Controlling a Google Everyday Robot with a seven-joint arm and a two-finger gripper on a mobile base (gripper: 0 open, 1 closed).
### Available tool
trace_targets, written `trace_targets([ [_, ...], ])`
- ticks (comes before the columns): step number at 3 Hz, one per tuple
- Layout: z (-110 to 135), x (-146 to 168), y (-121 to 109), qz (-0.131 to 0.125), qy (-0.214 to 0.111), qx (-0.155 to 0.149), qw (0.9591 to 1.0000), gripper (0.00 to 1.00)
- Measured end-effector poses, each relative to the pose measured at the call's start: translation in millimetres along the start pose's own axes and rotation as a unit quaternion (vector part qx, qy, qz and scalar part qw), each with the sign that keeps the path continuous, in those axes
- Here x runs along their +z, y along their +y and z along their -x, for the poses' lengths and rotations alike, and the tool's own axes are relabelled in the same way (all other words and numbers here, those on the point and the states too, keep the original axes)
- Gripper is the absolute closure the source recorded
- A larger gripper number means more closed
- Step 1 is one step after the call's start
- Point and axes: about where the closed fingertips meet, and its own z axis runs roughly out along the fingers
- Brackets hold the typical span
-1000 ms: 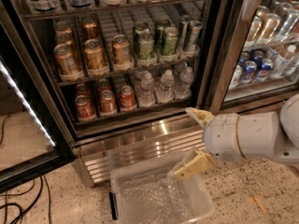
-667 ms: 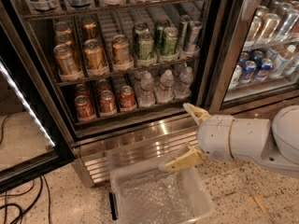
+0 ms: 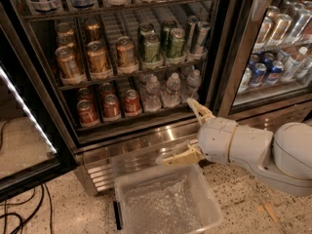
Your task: Pick orange can from middle shelf of fridge
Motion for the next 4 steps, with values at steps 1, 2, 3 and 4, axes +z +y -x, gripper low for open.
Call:
trace_targets([
  [1, 2.7, 2.8, 1.9, 0.0, -0.005, 0.0, 1.0, 0.0],
  [2, 23.8, 33.0, 5.9, 0.012, -0.05, -0.01, 0.9986, 0.0],
  [3, 42.4, 57.2, 11.0, 0.019, -0.082, -0.016, 0.9963, 0.0],
  [4, 53.6, 71.3, 19.7, 0.001, -0.1, -0.013, 0.9949, 0.0],
])
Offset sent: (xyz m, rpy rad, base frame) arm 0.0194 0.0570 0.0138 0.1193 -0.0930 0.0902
